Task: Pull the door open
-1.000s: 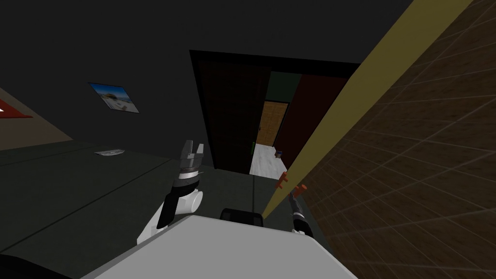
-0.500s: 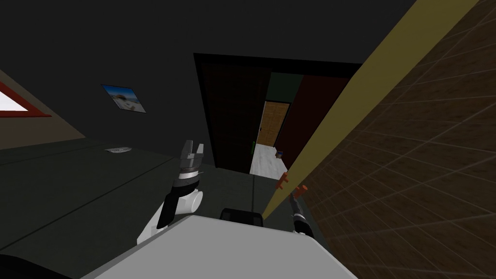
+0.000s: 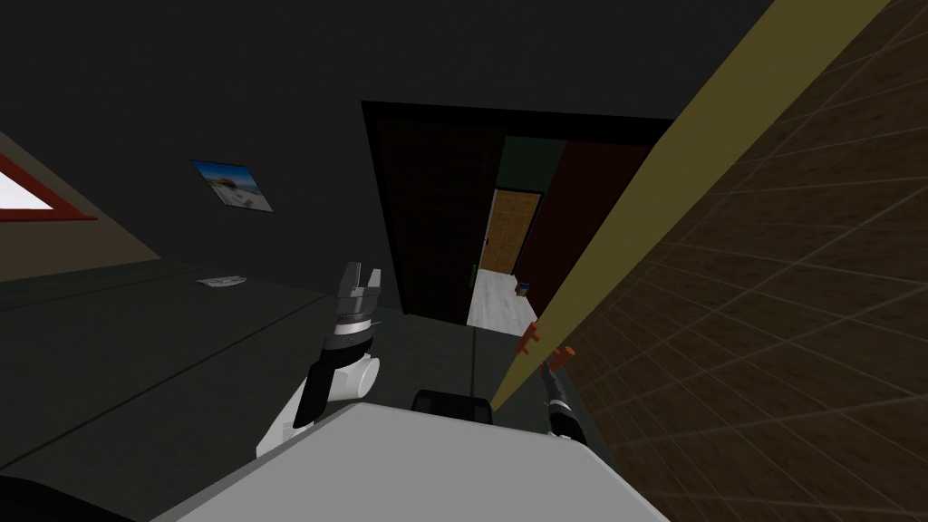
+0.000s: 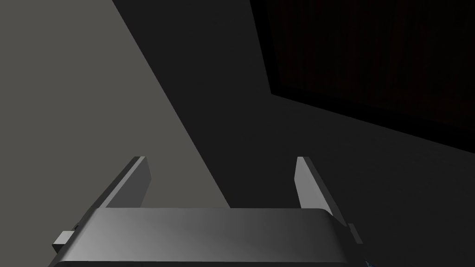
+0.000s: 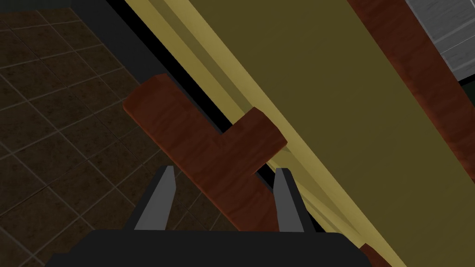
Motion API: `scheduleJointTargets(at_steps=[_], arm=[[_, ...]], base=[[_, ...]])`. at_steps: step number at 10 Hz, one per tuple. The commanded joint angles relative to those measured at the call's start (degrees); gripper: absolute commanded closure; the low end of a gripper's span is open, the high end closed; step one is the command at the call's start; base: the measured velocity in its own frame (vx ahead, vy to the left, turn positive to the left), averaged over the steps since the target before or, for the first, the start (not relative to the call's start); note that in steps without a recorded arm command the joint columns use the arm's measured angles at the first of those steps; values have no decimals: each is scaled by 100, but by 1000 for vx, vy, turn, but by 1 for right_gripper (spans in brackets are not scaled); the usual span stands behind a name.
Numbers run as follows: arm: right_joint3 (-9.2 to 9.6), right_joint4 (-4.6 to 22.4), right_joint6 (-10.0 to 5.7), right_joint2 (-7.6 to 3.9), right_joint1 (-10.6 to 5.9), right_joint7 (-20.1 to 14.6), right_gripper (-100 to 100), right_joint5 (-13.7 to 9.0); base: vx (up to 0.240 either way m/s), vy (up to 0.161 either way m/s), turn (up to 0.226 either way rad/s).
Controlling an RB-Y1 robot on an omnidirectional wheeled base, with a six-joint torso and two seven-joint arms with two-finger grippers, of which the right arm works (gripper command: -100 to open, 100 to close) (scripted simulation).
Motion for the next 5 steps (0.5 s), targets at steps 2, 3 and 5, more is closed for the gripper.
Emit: scheduleJointTargets(at_steps=[2,3,5], arm=[[14,129,-50,-12,-230,-235,100,-31],[14,129,-50,-12,-230,-235,100,-31],[14,129,-50,-12,-230,-235,100,-31]], base=[[-13,-10,44],[-29,-22,20],[-15,-10,-1]])
